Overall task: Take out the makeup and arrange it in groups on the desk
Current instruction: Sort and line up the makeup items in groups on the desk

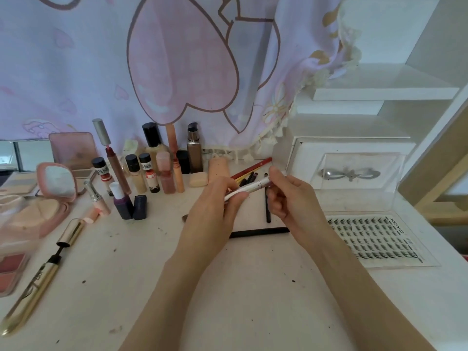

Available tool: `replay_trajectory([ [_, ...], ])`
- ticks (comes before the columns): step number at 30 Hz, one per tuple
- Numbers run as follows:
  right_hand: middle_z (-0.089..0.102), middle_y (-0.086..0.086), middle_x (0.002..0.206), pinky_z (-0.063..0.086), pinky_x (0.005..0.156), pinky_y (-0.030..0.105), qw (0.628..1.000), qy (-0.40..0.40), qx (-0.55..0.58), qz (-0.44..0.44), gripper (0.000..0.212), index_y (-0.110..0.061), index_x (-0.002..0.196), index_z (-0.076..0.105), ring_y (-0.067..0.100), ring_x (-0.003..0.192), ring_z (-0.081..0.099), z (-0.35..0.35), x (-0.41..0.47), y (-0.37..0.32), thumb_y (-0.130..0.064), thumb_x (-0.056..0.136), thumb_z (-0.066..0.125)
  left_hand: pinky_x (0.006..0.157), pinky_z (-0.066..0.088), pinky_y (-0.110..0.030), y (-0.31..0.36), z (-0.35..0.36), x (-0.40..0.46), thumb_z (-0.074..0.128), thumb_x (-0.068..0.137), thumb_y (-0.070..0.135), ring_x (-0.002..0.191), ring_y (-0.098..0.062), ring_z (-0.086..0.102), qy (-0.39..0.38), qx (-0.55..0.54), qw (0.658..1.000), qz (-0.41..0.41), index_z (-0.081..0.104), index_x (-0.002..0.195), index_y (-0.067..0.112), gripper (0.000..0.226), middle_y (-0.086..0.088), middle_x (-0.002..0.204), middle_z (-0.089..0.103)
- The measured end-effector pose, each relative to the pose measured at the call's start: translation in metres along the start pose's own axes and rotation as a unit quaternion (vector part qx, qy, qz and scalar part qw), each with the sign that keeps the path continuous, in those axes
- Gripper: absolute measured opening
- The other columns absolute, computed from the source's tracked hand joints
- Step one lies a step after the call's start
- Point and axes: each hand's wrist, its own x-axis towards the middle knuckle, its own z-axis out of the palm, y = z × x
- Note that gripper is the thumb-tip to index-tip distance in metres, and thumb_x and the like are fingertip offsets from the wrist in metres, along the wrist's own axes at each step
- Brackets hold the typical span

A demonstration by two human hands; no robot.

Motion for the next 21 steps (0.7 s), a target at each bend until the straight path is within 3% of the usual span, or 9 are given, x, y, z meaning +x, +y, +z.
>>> replay_trajectory([
  [4,0.033,-0.001,0.054,0.018,0.042,0.020,0.999,0.004,0.044,0.026,0.030,-0.013,0.067,0.048,0.008,0.043,0.022,0.000,-0.004,0.012,-0.028,0.092,0.055,0.054,0.035,-0.013,0.002,0.003,0.000,0.041,0.095,0.027,0.054,-0.006,0.041,-0.005,0.009,1.000,-0.021,0.055,0.088,0.016,0.019,0.012,0.062,0.043],
  [7,0.035,-0.002,0.052,0.022,0.043,0.020,0.998,-0.012,0.040,-0.038,0.024,-0.007,0.074,0.048,0.008,0.043,0.024,-0.004,-0.008,0.013,-0.020,0.094,0.050,0.047,0.032,-0.016,0.006,0.005,0.001,0.036,0.097,0.025,0.048,-0.009,0.038,-0.022,0.005,0.997,-0.078,0.050,0.077,0.017,0.026,0.011,0.052,0.037],
  [10,0.036,0.001,0.053,0.023,0.046,0.023,0.995,-0.032,0.015,-0.089,0.016,-0.001,0.088,0.054,0.011,0.047,0.026,-0.002,-0.009,0.011,-0.013,0.095,0.047,0.042,0.030,-0.013,0.006,0.003,0.002,0.036,0.097,0.032,0.042,-0.003,0.043,0.006,-0.086,0.982,-0.166,0.057,0.061,0.018,0.044,0.009,0.037,0.044],
  [12,0.039,0.000,0.052,0.024,0.044,0.021,0.996,-0.019,0.000,-0.090,0.015,0.000,0.088,0.057,0.011,0.046,0.029,-0.003,-0.009,0.011,-0.010,0.094,0.048,0.043,0.030,-0.013,0.004,0.001,0.000,0.038,0.090,0.044,0.044,-0.002,0.043,-0.004,-0.088,0.985,-0.146,0.060,0.065,0.026,0.038,0.013,0.041,0.047],
  [14,0.041,0.000,0.051,0.027,0.042,0.019,0.996,0.000,-0.022,-0.087,0.015,-0.001,0.083,0.057,0.011,0.044,0.030,-0.005,-0.009,0.011,-0.011,0.093,0.052,0.049,0.035,-0.015,0.004,0.001,-0.002,0.048,0.079,0.054,0.051,-0.004,0.047,-0.055,-0.039,0.993,-0.099,0.052,0.085,0.036,0.019,0.012,0.056,0.052],
  [16,0.037,0.001,0.050,0.026,0.042,0.019,0.998,0.002,-0.010,-0.068,0.015,-0.002,0.084,0.057,0.012,0.044,0.027,-0.008,-0.009,0.010,-0.016,0.090,0.056,0.055,0.045,-0.023,0.004,0.005,-0.005,0.059,0.080,0.047,0.058,-0.005,0.050,-0.095,-0.008,0.993,-0.065,0.039,0.098,0.040,0.028,0.009,0.068,0.053],
  [18,0.033,0.001,0.052,0.025,0.043,0.020,0.998,-0.006,0.029,-0.047,0.015,-0.004,0.090,0.056,0.012,0.046,0.025,-0.010,-0.010,0.008,-0.019,0.087,0.058,0.055,0.048,-0.027,0.008,0.006,-0.006,0.059,0.085,0.037,0.057,-0.008,0.051,-0.098,0.002,0.995,-0.037,0.038,0.094,0.037,0.023,0.008,0.067,0.052],
  [21,0.033,0.002,0.056,0.023,0.048,0.024,0.996,-0.011,0.074,-0.042,0.012,-0.003,0.081,0.055,0.013,0.051,0.027,-0.011,-0.009,0.006,-0.009,0.091,0.052,0.053,0.040,-0.021,0.011,0.004,-0.005,0.048,0.089,0.040,0.054,-0.007,0.046,-0.101,-0.005,0.994,-0.043,0.049,0.090,0.031,0.009,0.009,0.062,0.049],
])
